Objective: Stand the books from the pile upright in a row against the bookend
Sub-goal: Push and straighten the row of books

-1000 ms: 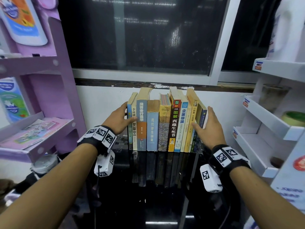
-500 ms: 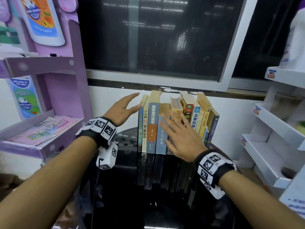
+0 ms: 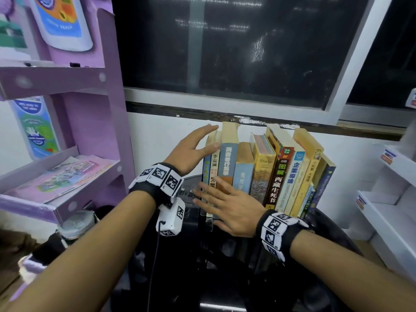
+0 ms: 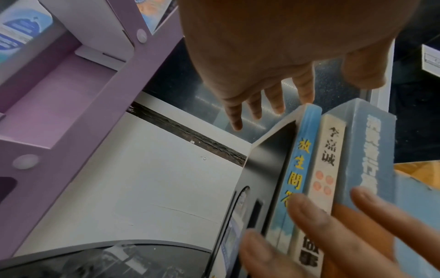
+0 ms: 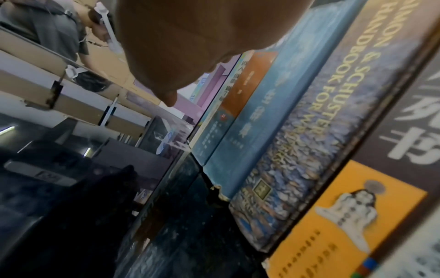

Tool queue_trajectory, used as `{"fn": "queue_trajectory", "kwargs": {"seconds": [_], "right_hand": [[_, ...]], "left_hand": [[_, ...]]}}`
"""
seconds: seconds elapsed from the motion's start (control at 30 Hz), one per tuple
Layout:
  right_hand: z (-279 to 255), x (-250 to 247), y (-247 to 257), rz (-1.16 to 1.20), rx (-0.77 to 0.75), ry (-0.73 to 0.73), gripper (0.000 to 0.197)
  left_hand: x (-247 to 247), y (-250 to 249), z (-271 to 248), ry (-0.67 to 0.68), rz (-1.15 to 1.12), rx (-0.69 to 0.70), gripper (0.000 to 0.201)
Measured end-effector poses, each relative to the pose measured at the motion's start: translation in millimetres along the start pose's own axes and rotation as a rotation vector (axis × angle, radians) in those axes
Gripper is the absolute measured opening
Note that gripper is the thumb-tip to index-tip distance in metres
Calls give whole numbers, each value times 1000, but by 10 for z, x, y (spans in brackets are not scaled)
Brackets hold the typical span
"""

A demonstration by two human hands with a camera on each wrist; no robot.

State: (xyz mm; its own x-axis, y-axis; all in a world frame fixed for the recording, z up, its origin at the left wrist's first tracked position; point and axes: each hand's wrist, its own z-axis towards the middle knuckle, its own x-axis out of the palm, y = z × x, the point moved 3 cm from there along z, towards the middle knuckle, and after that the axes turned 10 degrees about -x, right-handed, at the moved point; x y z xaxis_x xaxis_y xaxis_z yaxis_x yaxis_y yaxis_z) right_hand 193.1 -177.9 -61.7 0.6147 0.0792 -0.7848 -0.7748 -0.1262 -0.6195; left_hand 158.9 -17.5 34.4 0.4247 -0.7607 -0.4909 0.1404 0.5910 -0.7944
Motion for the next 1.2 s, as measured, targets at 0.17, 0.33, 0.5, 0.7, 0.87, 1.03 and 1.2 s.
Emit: {"fn": "queue_trajectory", "kwargs": {"seconds": [0.17, 0.33, 0.5, 0.7, 0.87, 1.03, 1.2], "right_hand": [[65, 120, -104, -36, -22, -18, 71], [79, 243, -170, -60, -34, -19, 69], [82, 303, -195, -83, -44, -33, 71], [102, 334, -199, -110, -39, -42, 72], [122, 337, -209, -142, -42, -29, 72], [134, 374, -228, -151, -44, -7, 71], [139, 379, -227, -156, -46, 1, 72]], "left_hand": [[113, -8, 112, 47, -51, 35, 51], [221, 98, 170, 91, -21, 64, 59], [250, 184, 231, 112, -58, 77, 64], [240, 210, 249, 92, -12, 96, 60], [209, 212, 245, 59, 78, 124, 61], [209, 220, 244, 53, 100, 134, 57], [221, 254, 264, 71, 63, 142, 54]]}}
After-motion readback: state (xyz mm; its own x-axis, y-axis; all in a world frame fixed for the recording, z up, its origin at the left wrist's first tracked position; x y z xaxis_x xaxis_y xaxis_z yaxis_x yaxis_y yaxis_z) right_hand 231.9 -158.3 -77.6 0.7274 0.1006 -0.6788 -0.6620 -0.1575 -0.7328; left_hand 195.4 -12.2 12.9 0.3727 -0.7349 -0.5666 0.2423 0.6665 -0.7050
